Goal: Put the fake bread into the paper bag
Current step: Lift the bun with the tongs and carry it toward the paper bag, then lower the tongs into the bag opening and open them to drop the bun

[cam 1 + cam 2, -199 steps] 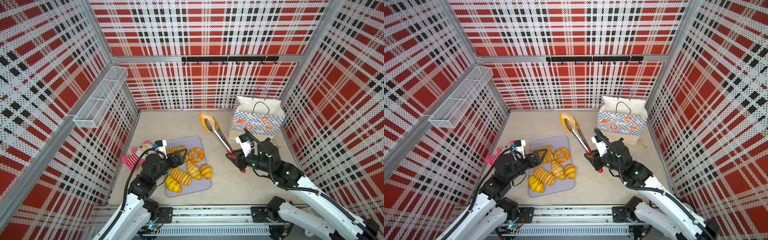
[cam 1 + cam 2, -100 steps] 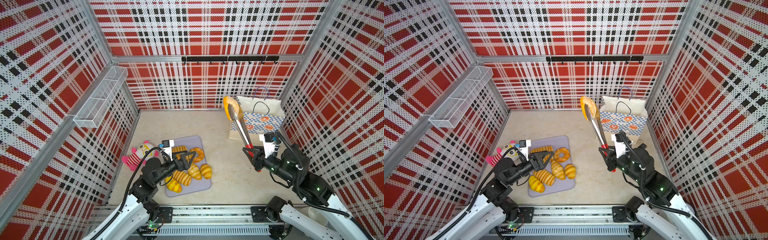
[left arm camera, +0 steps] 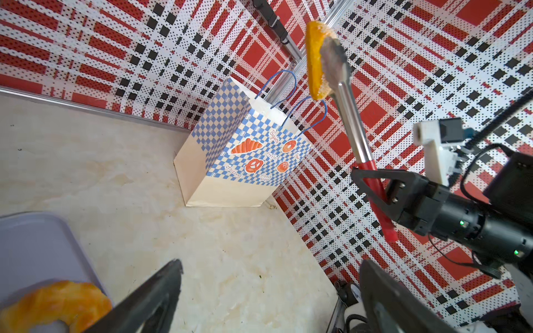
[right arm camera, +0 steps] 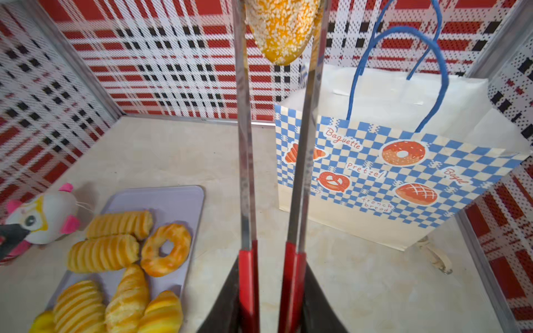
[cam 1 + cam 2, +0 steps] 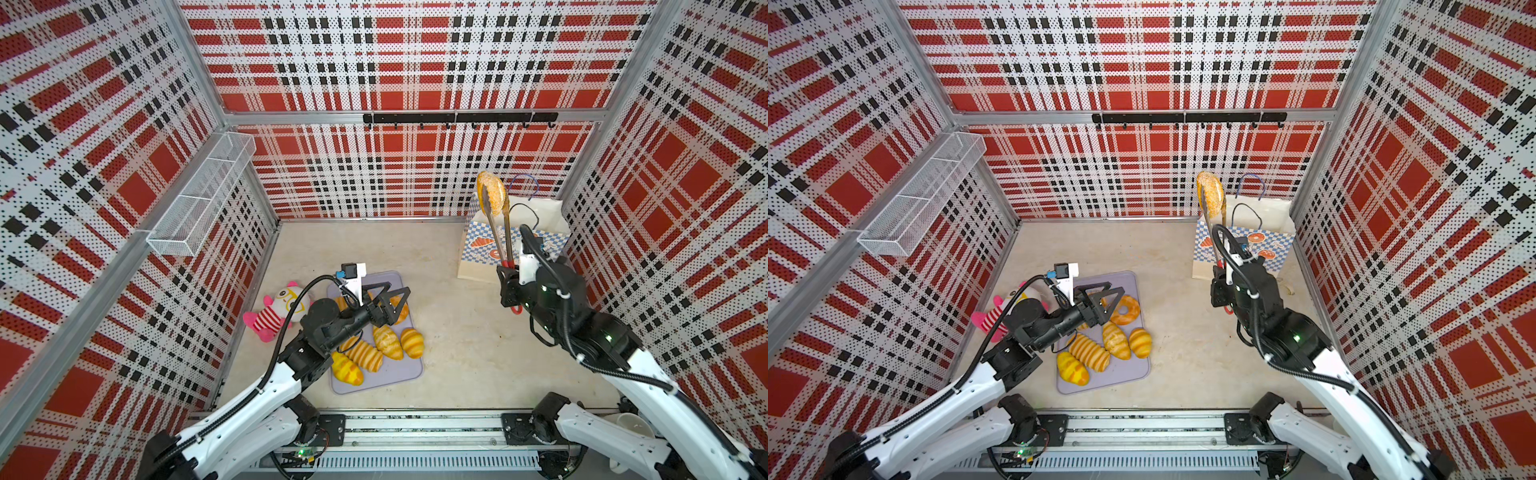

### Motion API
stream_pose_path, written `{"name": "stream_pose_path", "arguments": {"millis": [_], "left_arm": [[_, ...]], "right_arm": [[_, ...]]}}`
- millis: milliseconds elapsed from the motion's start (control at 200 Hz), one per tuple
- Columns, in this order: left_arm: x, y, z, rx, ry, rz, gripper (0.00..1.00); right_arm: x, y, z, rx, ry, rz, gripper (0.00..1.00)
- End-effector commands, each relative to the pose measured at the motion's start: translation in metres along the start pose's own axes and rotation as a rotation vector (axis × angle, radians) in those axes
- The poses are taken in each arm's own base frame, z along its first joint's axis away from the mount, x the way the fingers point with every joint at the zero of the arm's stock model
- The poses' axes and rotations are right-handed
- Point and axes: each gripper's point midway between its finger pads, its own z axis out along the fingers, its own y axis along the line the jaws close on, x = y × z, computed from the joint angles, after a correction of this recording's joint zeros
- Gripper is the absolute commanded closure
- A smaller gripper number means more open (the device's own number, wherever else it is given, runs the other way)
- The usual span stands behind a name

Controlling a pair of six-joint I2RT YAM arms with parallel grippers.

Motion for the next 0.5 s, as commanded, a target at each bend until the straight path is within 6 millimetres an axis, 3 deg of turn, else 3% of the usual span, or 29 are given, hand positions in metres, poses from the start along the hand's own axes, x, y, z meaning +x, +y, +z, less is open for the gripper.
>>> {"name": "stream_pose_path", "arguments": {"millis": [0,210,496], "left_arm": [[-0.013,0.001,0.000,0.054,-0.047,0.019,0.02],[-0.004,0.013,-0.001,0.040,-0.042,0.004,0.02],[0.005,0.013,0.004,0.047,-0.008,0.001,0.02]], "right_arm": [[-0.014,-0.013,0.011,0.065,-0.013,-0.007,0.74],[-0.007,-0.030,0.049,0.150,0.061,0.010,0.74],[-0.003,-0.033,0.070,0.206,0.099,0.002,0.74]]}}
